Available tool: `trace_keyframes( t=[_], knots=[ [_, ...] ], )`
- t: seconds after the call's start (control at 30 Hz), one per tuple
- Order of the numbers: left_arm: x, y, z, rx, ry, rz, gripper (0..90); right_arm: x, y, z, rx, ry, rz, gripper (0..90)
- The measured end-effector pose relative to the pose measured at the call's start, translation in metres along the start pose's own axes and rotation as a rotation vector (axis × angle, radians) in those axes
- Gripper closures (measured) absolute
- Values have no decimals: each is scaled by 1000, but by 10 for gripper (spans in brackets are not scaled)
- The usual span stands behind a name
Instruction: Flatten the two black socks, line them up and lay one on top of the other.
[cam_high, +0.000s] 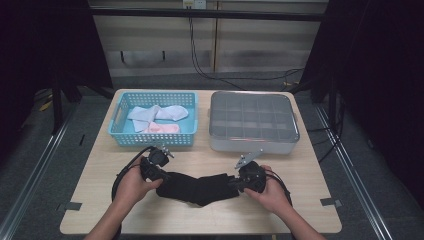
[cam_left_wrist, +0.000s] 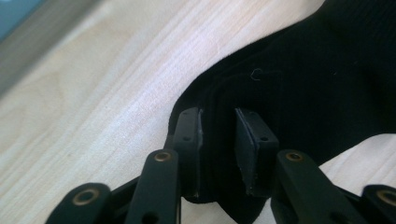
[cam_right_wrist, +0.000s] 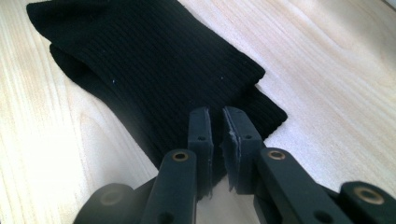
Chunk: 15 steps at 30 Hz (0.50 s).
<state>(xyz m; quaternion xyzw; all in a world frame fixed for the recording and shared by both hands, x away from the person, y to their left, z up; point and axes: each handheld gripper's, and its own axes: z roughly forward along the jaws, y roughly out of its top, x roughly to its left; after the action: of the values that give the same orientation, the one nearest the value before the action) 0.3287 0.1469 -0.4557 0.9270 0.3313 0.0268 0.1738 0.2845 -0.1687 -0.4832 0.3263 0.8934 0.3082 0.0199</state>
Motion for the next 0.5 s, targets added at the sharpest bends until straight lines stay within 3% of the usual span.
trace_keyframes(
  t=[0.1,0.17,0.23,0.3,0.33,0.5],
  knots=[
    [7,-1,-9,-53,-7,-35,717,1,0,0,5,-2,4,816],
    [9,-3,-16,-56,16,-62,725,0,0,0,-3,-1,-2,816],
    [11,-5,-16,-33,34,-58,748,0,0,0,2,0,-6,815],
    [13,-8,-12,-1,27,-45,751,0,0,1,-1,1,-8,816],
    [11,-9,-8,-3,23,-60,751,0,1,1,-1,0,-7,815],
    [5,-11,6,23,31,-12,703,1,1,2,-6,-3,-7,815]
  ],
)
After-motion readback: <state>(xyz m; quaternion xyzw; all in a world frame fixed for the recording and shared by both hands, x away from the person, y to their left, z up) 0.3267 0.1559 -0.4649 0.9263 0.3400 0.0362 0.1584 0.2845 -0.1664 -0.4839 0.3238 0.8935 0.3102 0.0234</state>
